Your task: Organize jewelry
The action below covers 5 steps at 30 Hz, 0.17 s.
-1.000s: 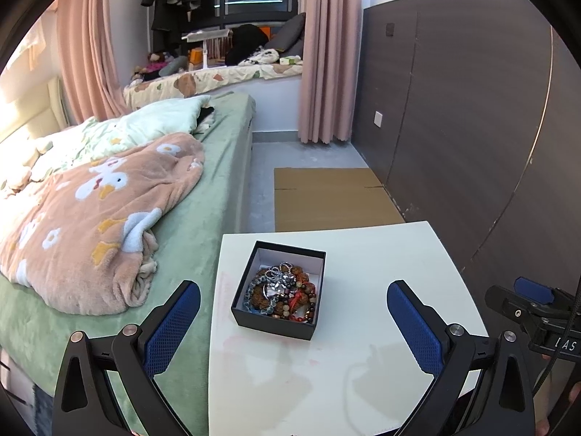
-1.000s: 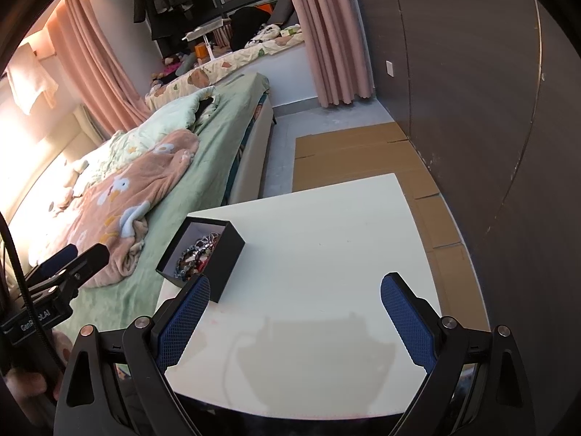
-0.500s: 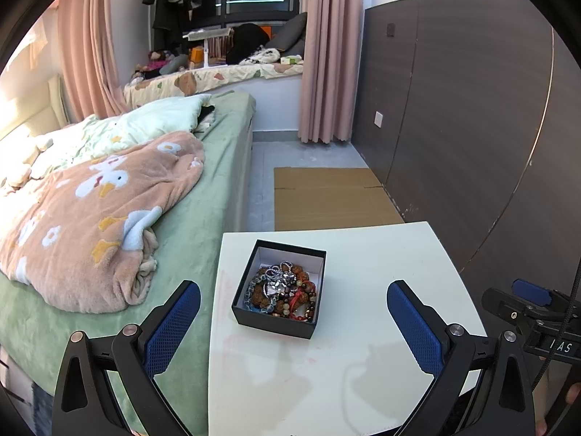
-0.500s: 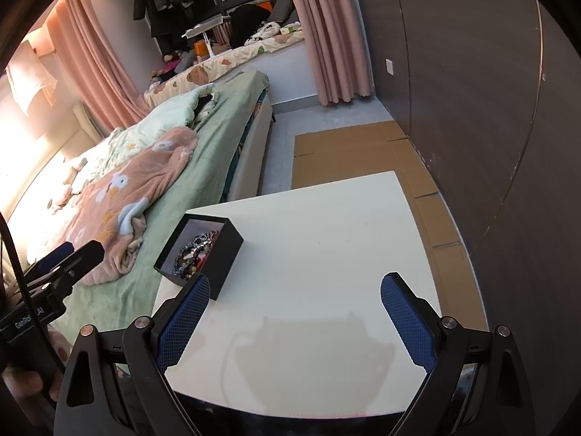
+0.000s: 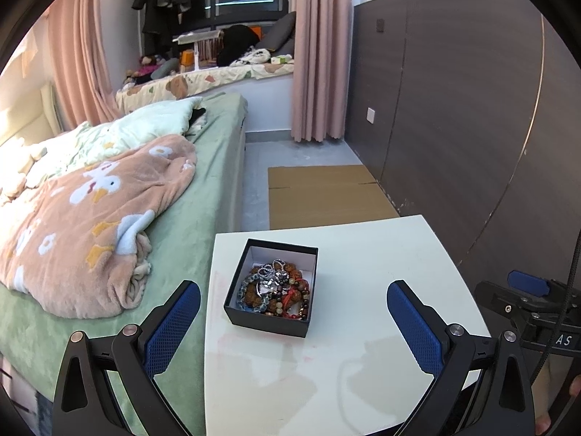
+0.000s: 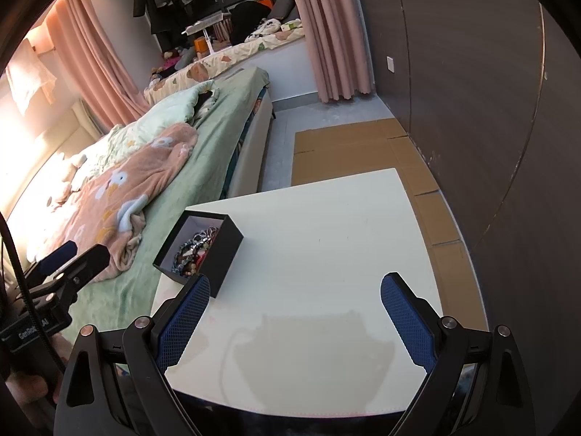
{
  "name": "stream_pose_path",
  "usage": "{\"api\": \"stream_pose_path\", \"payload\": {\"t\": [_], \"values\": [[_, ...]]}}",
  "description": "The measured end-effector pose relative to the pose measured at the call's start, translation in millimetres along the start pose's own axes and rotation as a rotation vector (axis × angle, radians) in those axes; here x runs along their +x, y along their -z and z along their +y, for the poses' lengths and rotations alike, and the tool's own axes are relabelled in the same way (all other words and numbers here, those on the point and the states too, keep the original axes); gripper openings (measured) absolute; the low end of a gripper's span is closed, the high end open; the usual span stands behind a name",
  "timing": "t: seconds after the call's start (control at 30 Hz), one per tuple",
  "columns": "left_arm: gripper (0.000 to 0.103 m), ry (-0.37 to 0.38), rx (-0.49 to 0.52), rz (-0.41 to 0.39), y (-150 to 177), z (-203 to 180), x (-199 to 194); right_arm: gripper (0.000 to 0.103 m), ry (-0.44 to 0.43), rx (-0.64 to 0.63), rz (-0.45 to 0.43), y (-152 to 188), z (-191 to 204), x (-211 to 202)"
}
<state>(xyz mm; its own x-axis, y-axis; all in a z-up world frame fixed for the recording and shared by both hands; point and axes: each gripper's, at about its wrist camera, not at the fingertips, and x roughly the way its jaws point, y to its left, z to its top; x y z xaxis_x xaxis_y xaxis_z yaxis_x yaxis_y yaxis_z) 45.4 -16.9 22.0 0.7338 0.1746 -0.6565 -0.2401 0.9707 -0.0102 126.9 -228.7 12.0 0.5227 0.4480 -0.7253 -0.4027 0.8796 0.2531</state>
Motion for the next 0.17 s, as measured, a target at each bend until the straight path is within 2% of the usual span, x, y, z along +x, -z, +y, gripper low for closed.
{"api": "stream_pose_path", "payload": {"t": [0.17], "values": [[0.102,0.012,0.005,0.001,-0.2,-0.4,-0.1,0.096,0.004,-0.005,0.008,3.5,1.2,2.3]]}}
